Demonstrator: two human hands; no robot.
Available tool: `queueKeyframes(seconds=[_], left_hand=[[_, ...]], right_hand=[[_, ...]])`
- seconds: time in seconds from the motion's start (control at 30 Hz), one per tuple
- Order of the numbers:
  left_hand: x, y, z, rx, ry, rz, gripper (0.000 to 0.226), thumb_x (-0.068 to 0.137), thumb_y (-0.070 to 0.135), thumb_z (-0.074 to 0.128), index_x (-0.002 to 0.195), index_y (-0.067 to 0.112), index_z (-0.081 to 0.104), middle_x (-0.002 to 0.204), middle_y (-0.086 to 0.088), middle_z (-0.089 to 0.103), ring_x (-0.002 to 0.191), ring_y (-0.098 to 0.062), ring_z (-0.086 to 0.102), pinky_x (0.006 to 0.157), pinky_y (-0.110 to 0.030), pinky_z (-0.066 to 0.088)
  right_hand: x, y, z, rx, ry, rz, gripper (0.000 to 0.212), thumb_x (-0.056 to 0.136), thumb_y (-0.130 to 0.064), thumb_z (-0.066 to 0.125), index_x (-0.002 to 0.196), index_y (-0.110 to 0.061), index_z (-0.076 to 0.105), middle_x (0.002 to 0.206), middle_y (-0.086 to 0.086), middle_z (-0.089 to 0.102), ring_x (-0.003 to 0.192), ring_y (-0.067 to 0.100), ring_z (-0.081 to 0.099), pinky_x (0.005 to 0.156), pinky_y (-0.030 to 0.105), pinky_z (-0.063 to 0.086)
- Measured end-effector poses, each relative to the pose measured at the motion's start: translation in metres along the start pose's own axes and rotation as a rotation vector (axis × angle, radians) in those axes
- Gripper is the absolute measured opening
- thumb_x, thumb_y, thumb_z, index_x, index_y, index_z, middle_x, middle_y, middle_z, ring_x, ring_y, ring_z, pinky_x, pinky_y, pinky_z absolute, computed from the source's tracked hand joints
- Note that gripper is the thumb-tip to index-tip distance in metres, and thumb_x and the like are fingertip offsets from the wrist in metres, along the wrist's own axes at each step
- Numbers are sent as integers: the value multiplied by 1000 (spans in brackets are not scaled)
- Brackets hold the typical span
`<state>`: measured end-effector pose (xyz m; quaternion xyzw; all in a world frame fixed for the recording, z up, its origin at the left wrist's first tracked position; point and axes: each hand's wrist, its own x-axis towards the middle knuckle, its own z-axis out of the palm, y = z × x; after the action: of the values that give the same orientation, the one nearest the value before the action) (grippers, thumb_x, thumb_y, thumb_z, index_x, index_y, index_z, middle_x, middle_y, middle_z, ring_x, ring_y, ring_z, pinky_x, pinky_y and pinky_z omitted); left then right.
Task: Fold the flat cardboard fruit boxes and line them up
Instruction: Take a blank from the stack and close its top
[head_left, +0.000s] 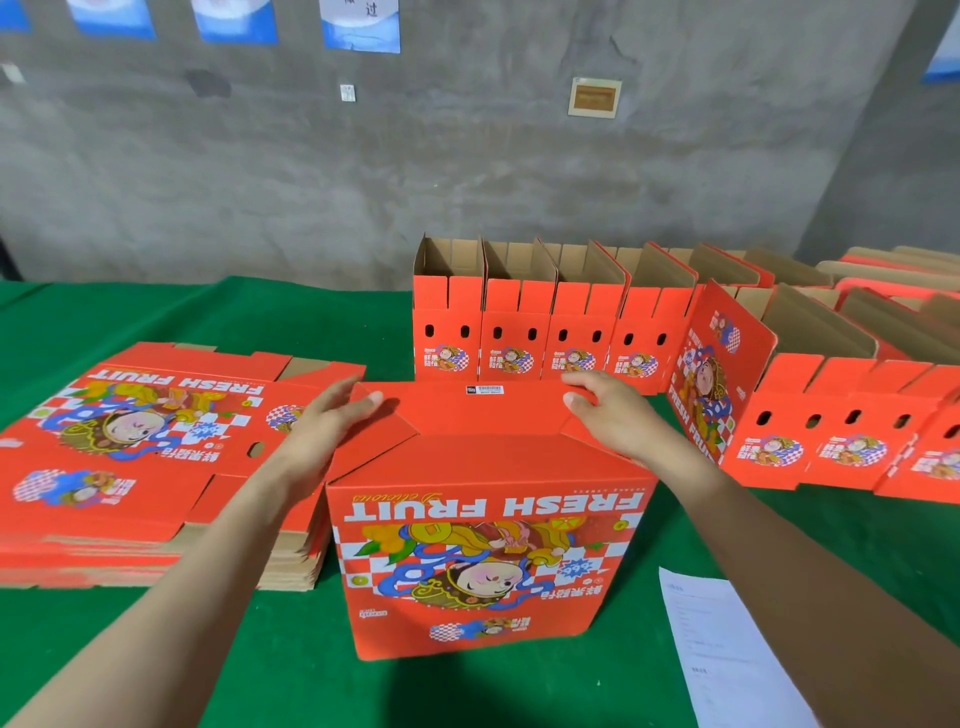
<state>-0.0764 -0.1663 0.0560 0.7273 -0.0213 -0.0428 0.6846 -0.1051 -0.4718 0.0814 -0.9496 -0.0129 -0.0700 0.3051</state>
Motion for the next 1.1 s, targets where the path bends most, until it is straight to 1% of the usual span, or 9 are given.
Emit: queueKeyframes(seconds=[0.13, 0.23, 0.33, 0.43, 0.5, 0.6, 0.73, 0.97, 1.1], left_hand=[[-4, -12, -12, 123, -43, -159, 30, 86, 62, 47, 102, 42, 63, 78, 26, 69, 66, 10, 64, 69, -22, 36], [-5, -7, -19, 236, -112, -203, 40, 81, 73, 41, 100, 45, 62, 70, 26, 68, 61, 7, 62, 60, -22, 36], [-6, -7, -23, 215, -119, -220, 49, 79, 75, 45, 106, 38, 62, 86, 11, 75, 74, -8, 71, 63, -27, 46], [-7, -8, -26, 197, -95, -150, 53, 77, 72, 54, 115, 37, 63, 115, 3, 68, 101, -19, 62, 81, -34, 46], [-8, -6, -27, 124, -94, -80, 53, 71, 70, 62, 112, 35, 65, 111, 4, 69, 102, -18, 61, 90, -36, 45], [-9, 5, -22, -40, -54, 25, 46, 65, 64, 62, 95, 28, 65, 88, 12, 70, 75, -1, 63, 69, -20, 46], [-11, 19, -12, -150, -24, 89, 41, 65, 65, 61, 76, 26, 56, 60, 10, 62, 54, -3, 59, 54, -20, 43], [-12, 16, -2, -192, 50, 206, 29, 91, 45, 53, 71, 23, 48, 51, 13, 54, 46, 0, 51, 44, -12, 40], [-13, 12, -2, -201, -7, 261, 26, 76, 49, 58, 80, 23, 56, 66, 7, 62, 58, -5, 57, 52, -15, 45]], right_hand=[[-6, 8, -7, 386, 48, 116, 41, 101, -26, 43, 142, -22, 42, 151, 0, 35, 136, 15, 32, 102, 26, 25], [-18, 20, -5, 616, 39, 411, 56, 97, -52, 39, 147, -25, 32, 153, 0, 32, 140, 18, 30, 110, 39, 24], [-39, 35, 12, 725, -67, 557, 52, 95, -60, 32, 119, -20, 56, 94, 3, 73, 95, 18, 67, 85, 32, 50], [-54, 42, 29, 736, -22, 624, 44, 101, -39, 34, 72, -12, 53, 51, 3, 62, 65, 25, 60, 67, 42, 49], [-56, 43, 26, 777, -19, 602, 40, 101, -36, 36, 74, -12, 52, 57, 6, 61, 68, 26, 58, 63, 41, 47], [-54, 40, 12, 873, -44, 498, 29, 99, -40, 40, 85, -19, 54, 76, 7, 63, 77, 25, 59, 70, 40, 48], [-46, 48, 1, 920, -86, 362, 26, 104, -31, 34, 89, -28, 55, 57, -8, 66, 60, 13, 66, 53, 27, 51], [-48, 59, -5, 885, -120, 401, 57, 67, -74, 43, 102, -32, 60, 97, 1, 71, 95, 22, 65, 79, 40, 52], [-53, 65, -12, 934, -132, 414, 56, 61, -70, 51, 104, -36, 61, 98, -2, 74, 91, 16, 69, 67, 34, 55]])
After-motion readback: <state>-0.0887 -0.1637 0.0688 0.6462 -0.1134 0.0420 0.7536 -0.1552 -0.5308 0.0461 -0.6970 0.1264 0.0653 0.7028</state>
